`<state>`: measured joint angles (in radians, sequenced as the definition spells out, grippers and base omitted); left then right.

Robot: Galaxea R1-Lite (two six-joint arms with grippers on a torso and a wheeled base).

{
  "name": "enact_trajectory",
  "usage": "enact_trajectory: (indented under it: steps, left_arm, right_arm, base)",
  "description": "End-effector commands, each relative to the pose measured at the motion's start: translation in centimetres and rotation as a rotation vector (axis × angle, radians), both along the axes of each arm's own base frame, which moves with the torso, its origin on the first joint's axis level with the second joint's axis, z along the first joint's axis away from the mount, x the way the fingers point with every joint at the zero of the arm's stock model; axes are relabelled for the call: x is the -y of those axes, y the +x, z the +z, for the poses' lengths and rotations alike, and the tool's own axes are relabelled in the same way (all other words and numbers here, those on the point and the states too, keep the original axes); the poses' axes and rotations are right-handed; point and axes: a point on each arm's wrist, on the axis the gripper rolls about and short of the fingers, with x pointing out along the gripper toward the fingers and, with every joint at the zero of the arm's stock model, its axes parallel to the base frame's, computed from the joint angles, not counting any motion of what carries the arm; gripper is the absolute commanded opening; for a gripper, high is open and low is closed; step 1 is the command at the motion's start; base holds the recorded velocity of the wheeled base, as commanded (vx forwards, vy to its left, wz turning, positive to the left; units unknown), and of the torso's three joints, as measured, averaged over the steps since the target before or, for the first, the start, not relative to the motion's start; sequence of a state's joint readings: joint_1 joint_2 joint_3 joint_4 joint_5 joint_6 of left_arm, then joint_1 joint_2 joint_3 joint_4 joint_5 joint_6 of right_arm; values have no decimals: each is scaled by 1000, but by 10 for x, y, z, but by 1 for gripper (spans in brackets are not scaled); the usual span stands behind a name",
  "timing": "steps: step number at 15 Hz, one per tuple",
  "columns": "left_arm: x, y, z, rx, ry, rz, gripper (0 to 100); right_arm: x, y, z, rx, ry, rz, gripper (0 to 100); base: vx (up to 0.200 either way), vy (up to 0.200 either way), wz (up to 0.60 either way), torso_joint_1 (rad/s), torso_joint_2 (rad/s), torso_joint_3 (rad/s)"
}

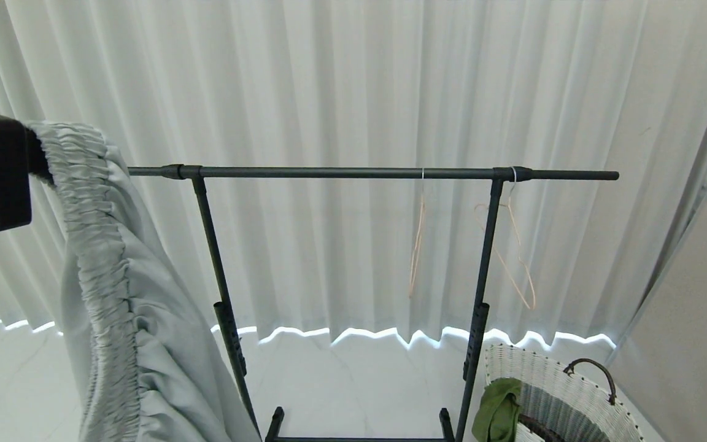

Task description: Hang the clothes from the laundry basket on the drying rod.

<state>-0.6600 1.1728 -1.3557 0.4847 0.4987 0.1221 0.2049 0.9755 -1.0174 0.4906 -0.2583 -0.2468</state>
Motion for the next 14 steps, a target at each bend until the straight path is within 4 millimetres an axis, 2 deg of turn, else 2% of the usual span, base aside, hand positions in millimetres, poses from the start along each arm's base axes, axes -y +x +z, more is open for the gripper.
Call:
enact_trajectory:
  steps: [1, 2, 10, 14]
  left_arm:
    - [-1, -1, 1, 3, -2, -1, 0]
    - [-2, -2, 1, 6, -2, 0, 0]
    - [-4, 1, -4, -10, 8, 26, 0]
    - [-3, 2, -13, -39, 22, 23, 0]
  right_arm:
    - [-1, 2, -2, 1, -1, 2, 100]
    - [-1, 3, -4, 7, 0, 2, 100]
    - [-2, 8, -11, 2, -4, 3, 100]
    - [-3, 14, -20, -19, -5, 2, 100]
  base:
    - [0, 0, 0, 0, 0, 0]
    - [0, 0, 0, 0, 0, 0]
    - [200, 0, 0, 1, 1, 2]
    - [200, 0, 0, 4, 6, 6]
